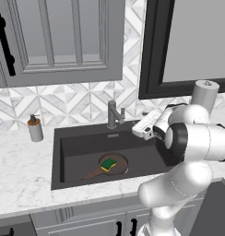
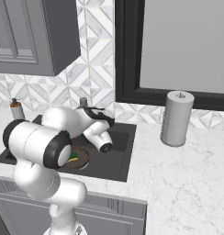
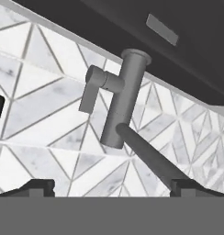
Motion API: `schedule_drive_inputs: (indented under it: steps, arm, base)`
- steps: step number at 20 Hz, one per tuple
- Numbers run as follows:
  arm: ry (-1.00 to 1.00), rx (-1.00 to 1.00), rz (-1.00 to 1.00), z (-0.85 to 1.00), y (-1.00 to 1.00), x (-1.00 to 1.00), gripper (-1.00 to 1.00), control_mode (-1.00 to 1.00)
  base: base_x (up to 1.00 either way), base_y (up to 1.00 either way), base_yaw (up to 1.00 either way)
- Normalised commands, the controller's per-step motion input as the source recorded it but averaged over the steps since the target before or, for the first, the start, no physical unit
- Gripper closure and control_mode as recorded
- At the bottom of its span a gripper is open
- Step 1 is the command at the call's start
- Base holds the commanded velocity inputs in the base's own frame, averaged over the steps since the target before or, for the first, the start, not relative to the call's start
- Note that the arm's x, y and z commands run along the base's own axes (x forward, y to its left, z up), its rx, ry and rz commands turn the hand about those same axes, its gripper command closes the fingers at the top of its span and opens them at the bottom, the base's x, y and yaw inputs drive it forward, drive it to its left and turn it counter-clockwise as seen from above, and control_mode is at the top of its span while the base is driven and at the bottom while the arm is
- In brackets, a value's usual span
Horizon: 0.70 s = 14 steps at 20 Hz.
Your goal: Pick the pan and sponge and place them into the sink. Then turn on the water.
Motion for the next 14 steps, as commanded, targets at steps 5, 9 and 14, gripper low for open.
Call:
schedule_drive_inputs:
  steps: [5, 9, 14]
  arm:
    - [0.15, 0.09, -0.05, 0.13, 0.00, 0.09, -1.00, -1.00]
    - [0.03, 0.08, -0.04, 0.10, 0.00, 0.09, -1.00, -1.00]
    - [0.01, 0.04, -0.02, 0.00, 0.02, 0.08, -1.00, -1.00]
  base:
    - [0.00, 0.00, 0.00]
    - [0.00, 0.00, 0.00]
    - [0.00, 0.00, 0.00]
